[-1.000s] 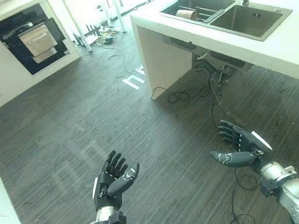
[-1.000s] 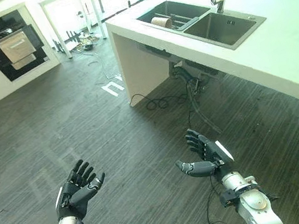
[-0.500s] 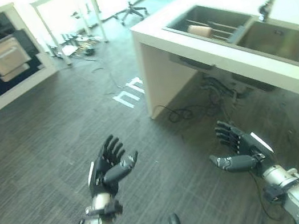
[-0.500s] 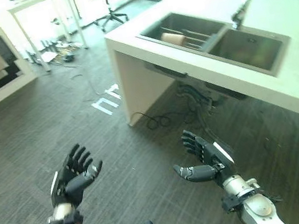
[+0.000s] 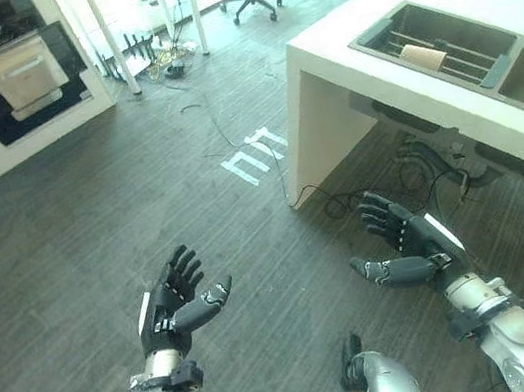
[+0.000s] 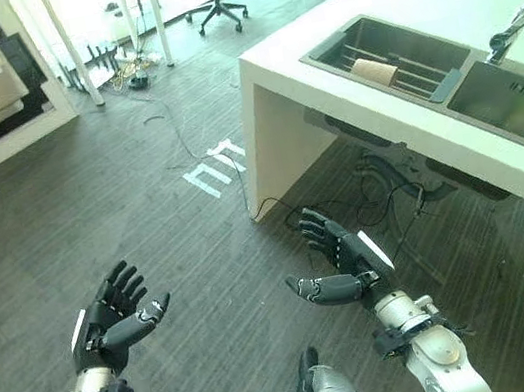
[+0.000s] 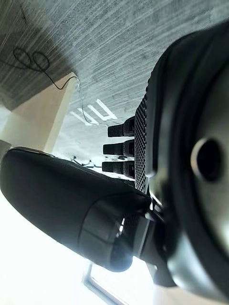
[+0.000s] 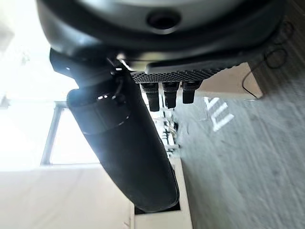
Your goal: Place the dishes in the dishwasher.
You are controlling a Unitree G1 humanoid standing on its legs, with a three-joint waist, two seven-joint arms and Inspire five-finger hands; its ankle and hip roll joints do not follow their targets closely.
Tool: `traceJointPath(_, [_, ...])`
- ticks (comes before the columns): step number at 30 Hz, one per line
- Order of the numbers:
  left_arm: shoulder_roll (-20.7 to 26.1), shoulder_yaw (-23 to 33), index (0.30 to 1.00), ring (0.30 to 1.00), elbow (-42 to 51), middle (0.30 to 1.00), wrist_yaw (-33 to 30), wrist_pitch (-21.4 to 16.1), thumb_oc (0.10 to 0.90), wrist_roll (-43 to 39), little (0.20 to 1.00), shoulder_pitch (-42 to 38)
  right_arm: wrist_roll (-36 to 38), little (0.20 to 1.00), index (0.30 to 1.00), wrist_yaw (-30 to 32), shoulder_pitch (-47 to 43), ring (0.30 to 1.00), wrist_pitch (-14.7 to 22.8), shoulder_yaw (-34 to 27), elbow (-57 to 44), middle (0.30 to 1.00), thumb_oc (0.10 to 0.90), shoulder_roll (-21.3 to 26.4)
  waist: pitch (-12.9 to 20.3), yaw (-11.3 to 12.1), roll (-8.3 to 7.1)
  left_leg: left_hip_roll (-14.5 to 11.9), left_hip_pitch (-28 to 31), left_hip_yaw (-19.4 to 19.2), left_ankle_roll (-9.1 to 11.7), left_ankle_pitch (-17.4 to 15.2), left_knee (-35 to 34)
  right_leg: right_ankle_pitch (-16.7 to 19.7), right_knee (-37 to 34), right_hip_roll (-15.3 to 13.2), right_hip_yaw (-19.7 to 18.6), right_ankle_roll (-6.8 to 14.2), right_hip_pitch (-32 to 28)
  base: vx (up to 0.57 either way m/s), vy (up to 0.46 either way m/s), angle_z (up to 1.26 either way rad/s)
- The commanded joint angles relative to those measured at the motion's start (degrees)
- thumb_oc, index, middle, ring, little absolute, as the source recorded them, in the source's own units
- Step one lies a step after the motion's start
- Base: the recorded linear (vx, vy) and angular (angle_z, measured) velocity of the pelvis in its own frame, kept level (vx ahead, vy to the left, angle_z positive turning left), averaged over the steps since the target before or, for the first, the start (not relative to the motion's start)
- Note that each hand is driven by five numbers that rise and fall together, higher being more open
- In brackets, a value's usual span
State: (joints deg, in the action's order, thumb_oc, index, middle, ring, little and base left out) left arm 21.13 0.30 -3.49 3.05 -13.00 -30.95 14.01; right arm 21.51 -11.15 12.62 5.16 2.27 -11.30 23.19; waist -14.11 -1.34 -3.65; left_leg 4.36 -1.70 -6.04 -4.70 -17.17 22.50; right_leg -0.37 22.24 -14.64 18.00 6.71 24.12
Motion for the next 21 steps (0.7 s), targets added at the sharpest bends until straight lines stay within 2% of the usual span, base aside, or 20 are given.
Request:
traceJointPath(1, [2.2, 0.7, 0.9, 0.9, 11.0, 0.9, 0.3, -5.9, 0.8, 0.4, 0.9, -5.1, 3.4, 0.9, 0.9, 3.1, -4.6, 0.9, 8.0, -3.8, -4.8, 0.9, 0.8, 2.1, 5.6, 0.2, 0.2, -3.6, 4.0, -3.6, 3.1, -0.4, -5.3, 3.4, -5.1, 2.3, 1.2, 2.3, -8.6, 0.45, -0.254, 0.22])
traceJointPath(3, [1.7, 0.8, 0.9, 0.9, 12.0, 0.9, -0.2, -6.2, 0.8, -0.3, 0.9, -5.8, 2.7, 0.9, 0.9, 3.9, -5.1, 0.9, 8.2, -4.2, -5.3, 0.9, 0.8, 2.6, 7.4, -0.1, 0.48, -4.3, 6.5, -5.0, 3.6, -0.9, -5.3, 1.0, -5.1, 3.4, 1.9, 1.2, -11.0, 0.55, -0.296, 0.27])
traceJointPath(4, [1.5, 0.7, 0.9, 0.9, 12.4, 0.9, -0.5, -6.4, 0.8, -0.3, 0.9, -5.8, 2.5, 0.9, 0.9, 4.0, -5.1, 0.9, 8.4, -4.4, -5.6, 0.9, 0.8, 3.0, 7.7, -0.2, 0.79, -4.6, 7.3, -5.4, 4.1, 0.1, -5.3, 0.3, -5.1, 3.9, 2.1, 0.7, -11.6, 0.43, -0.231, 0.1])
traceJointPath(5, [1.3, 0.7, 0.9, 0.9, 13.1, 0.9, -1.0, -6.6, 0.8, -0.3, 0.9, -5.9, 2.5, 0.9, 0.9, 3.8, -5.3, 0.9, 8.5, -4.8, -6.0, 0.9, 0.8, 3.6, 8.1, -0.4, 1.27, -5.3, 8.2, -6.0, 5.2, 3.5, -5.3, -0.9, -5.1, 5.0, 2.2, -0.4, -12.3, 0.37, -0.221, -0.11])
traceJointPath(7, [1.0, 0.2, 0.9, 0.9, 13.8, 0.9, -2.2, -7.7, 0.8, -0.4, 0.9, -6.5, 2.6, 0.9, 0.9, 3.4, -5.4, 0.9, 8.8, -5.8, -6.9, 0.9, 0.8, 4.9, 8.4, -0.7, 1.71, -6.8, 10.1, -6.0, 8.4, 14.2, -5.3, -3.5, -5.1, 7.2, 0.7, -2.9, -14.0, 0.4, -0.274, -0.4])
traceJointPath(8, [0.7, 0.1, 0.9, 0.9, 14.2, 0.9, -2.6, -8.4, 0.8, -0.2, 0.9, -6.9, 3.0, 0.9, 0.9, 3.8, -6.0, 0.9, 8.5, -6.4, -7.4, 0.9, 0.8, 6.0, 8.0, -0.2, 0.65, -6.3, 10.4, -6.1, 9.9, 19.9, -1.2, -5.0, -5.1, 7.2, -0.5, -4.2, -15.7, 0.35, -0.279, -0.42])
traceJointPath(9, [0.3, 0.2, 0.9, 0.9, 15.1, 0.9, -2.7, -9.7, 0.8, 1.1, 0.9, -6.8, 3.2, 0.9, 0.9, 3.6, -6.4, 0.9, 8.5, -6.8, -7.8, 0.9, 0.8, 6.0, 7.1, 0.6, -0.11, -6.3, 4.9, -5.2, 10.4, 22.4, 5.0, -5.8, -5.1, 7.3, -1.4, -5.1, -17.3, 0.3, -0.235, -0.49])
traceJointPath(10, [0.2, 0.4, 0.9, 0.9, 16.0, 0.9, -2.7, -11.1, 0.8, 2.7, 0.9, -6.9, 2.9, 0.9, 0.9, 4.2, -6.7, 0.9, 8.2, -7.2, -8.6, 0.9, 0.8, 6.0, 6.2, 1.2, -0.54, -6.8, 0.0, -4.8, 9.6, 21.4, 6.1, -6.4, -5.1, 7.7, -2.7, -5.3, -18.3, 0.23, -0.11, -0.27])
traceJointPath(11, [0.6, 1.1, 0.9, 0.9, 17.0, 0.9, -3.1, -11.9, 0.8, 3.4, 0.9, -6.9, 2.8, 0.9, 0.9, 4.6, -7.4, 0.9, 8.2, -7.4, -9.0, 0.9, 0.8, 6.2, 5.7, 1.6, -0.79, -6.9, -1.9, -5.5, 8.4, 19.5, 2.0, -6.9, -5.1, 8.0, -4.2, -5.0, -18.9, 0.25, 0.015, -0.41])
traceJointPath(12, [0.8, 1.9, 0.9, 0.9, 18.0, 0.9, -4.5, -11.8, 0.8, 4.6, 0.9, -6.5, 2.8, 0.9, 0.9, 4.5, -8.2, 0.9, 8.1, -7.3, -9.0, 0.9, 0.8, 6.4, 5.3, 2.0, -0.41, -6.6, -0.7, -5.4, 8.0, 18.3, -5.3, -7.5, -5.1, 8.7, -6.2, -4.2, -19.5, 0.21, 0.111, -0.72])
traceJointPath(13, [1.2, 2.4, 0.9, 0.9, 18.4, 0.9, -6.0, -11.7, 0.8, 6.1, 0.9, -6.2, 2.7, 0.9, 0.9, 4.4, -8.6, 0.9, 8.1, -7.3, -8.9, 0.9, 0.8, 6.4, 5.1, 2.1, 0.22, -7.1, -3.1, -4.5, 7.6, 16.0, -5.3, -7.4, -5.1, 9.6, -7.3, -3.8, -19.2, 0.22, 0.214, -0.91])
traceJointPath(14, [2.4, 3.1, 0.9, 0.9, 18.8, 0.9, -7.4, -12.9, 0.8, 6.7, 0.9, -5.6, 3.0, 0.9, 0.9, 4.2, -8.8, 0.9, 8.3, -7.3, -9.0, 0.9, 0.8, 6.7, 5.0, 2.4, 1.79, -7.4, -7.3, -0.1, 7.9, 13.3, -5.3, -7.9, -5.1, 11.8, -9.6, -3.2, -19.7, 0.18, 0.216, -0.9])
traceJointPath(16, [2.7, 4.7, 0.9, 0.9, 21.0, 0.9, -8.1, -14.1, 0.8, 6.3, 0.9, -4.3, 4.7, 0.9, 0.9, 3.5, -9.1, 0.9, 8.0, -7.7, -10.1, 0.9, 0.8, 7.3, 5.2, 3.9, 2.72, -5.8, -12.4, 8.1, 8.5, 15.4, -5.3, -8.8, -5.1, 14.4, -13.9, -3.9, -20.3, 0.24, 0.233, -0.67])
traceJointPath(17, [2.6, 5.2, 0.9, 0.9, 21.6, 0.9, -8.0, -15.2, 0.8, 5.8, 0.9, -4.3, 4.9, 0.9, 0.9, 3.5, -9.3, 0.9, 8.3, -7.5, -10.2, 0.9, 0.8, 7.5, 5.3, 4.4, 2.8, -5.3, -13.3, 9.3, 8.6, 15.6, -5.3, -9.5, -5.1, 14.6, -14.5, -4.1, -20.9, 0.22, 0.234, -1.21])
traceJointPath(19, [2.3, 5.4, 0.9, 0.9, 22.3, 0.9, -7.4, -16.2, 0.8, 5.3, 0.9, -4.8, 4.3, 0.9, 0.9, 4.4, -9.7, 0.9, 8.7, -7.3, -10.3, 0.9, 0.8, 7.6, 5.5, 4.7, 2.67, -5.3, -13.5, 9.5, 8.4, 14.4, -5.3, -10.0, -5.1, 13.9, -14.3, -3.9, -21.5, 0.16, 0.219, -1.78])
traceJointPath(21, [2.7, 5.4, 0.9, 0.9, 22.6, 0.9, -7.7, -16.9, 0.8, 5.9, 0.9, -6.6, 5.9, 0.9, 0.9, 4.1, -9.1, 0.9, 8.8, -8.3, -11.4, 0.9, 0.8, 7.9, 6.3, 3.6, 2.59, -5.9, -12.2, 7.3, 7.8, 12.9, -5.3, -10.1, -5.1, 12.5, -13.5, -3.2, -22.2, 0.18, 0.292, -1.35])
